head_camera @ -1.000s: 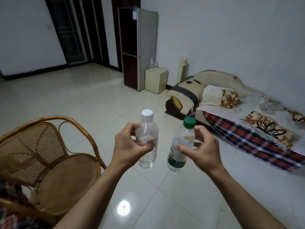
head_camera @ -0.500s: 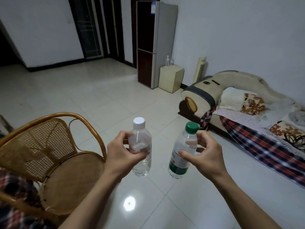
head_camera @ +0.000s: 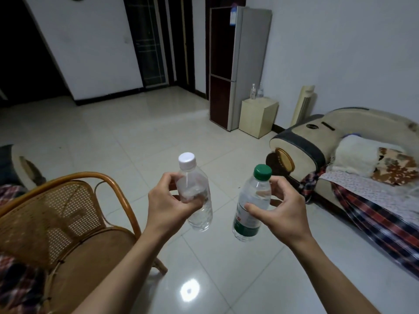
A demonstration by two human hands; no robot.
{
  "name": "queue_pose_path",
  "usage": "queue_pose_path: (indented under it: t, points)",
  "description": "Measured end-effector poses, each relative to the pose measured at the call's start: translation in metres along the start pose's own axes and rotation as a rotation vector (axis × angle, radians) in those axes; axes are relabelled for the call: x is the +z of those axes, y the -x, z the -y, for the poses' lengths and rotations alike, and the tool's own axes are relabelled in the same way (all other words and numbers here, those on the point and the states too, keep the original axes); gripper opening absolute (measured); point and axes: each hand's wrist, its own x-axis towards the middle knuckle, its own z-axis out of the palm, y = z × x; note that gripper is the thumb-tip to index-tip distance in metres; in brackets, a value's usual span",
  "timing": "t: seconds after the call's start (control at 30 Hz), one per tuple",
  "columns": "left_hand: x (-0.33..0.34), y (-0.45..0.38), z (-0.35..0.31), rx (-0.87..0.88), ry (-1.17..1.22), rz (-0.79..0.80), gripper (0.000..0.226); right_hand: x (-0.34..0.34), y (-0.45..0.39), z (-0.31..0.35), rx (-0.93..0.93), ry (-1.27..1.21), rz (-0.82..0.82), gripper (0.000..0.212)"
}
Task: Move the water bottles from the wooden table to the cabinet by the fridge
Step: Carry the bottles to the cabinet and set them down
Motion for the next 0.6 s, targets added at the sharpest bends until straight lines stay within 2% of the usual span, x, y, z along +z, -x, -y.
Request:
queue_pose_path:
  t: [0.3,0.6]
  points:
    - [0.064,-0.102,0.051,-0.058,0.08,-0.009,0.046,0.016,-0.107,-0.042,0.028,0.047,-0.014,0.056]
    - [0.102,-0.262,0.086,0.028,0.141,0.058,0.051,0.048,-0.243,-0.06,-0.001,0.134,-0.103,0.052]
